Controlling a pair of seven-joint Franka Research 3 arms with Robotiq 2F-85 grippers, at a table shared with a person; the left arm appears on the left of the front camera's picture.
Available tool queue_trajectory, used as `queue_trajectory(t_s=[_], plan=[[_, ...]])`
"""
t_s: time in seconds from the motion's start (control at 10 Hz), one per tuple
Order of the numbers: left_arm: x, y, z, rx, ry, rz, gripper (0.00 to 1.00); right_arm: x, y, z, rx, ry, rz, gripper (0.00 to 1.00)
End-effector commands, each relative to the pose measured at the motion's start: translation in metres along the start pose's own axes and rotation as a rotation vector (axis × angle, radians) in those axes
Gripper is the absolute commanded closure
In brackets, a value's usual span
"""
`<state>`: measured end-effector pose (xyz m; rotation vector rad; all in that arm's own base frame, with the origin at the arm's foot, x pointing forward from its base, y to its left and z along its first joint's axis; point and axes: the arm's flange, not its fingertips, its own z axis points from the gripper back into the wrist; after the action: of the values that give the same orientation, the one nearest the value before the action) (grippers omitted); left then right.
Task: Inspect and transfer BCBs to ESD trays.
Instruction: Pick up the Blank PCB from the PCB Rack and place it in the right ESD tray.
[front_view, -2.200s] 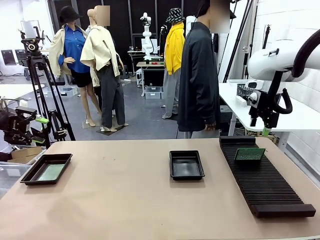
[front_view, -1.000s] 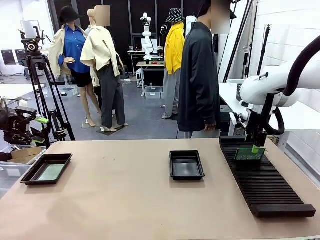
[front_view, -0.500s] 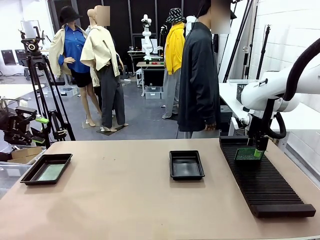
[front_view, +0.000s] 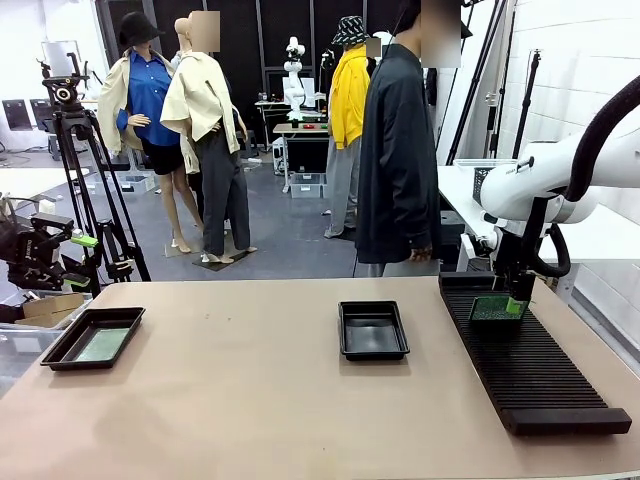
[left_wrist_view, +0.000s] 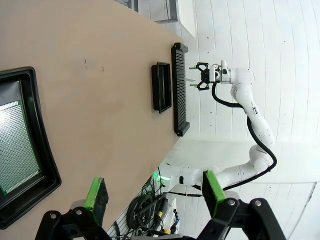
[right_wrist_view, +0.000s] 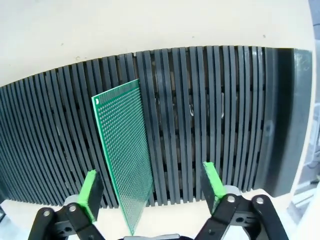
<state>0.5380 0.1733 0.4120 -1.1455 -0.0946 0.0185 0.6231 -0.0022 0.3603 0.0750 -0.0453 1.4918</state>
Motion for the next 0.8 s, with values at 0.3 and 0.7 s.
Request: queue_trajectory(t_s=[0.3,0.7], plan=[[-0.0006,-0.0013,0.0014,0.0,0.008,-0.002,0.0,-0.0019,-0.0043,-0.0004,-0.017,-0.013,0.006,0.72],[-0.0006,-0.0013,0.0014,0.0,0.008,-0.002,0.0,-0.0016,-0.0087,0.0022,0.009,0.005,0.003,1.0]])
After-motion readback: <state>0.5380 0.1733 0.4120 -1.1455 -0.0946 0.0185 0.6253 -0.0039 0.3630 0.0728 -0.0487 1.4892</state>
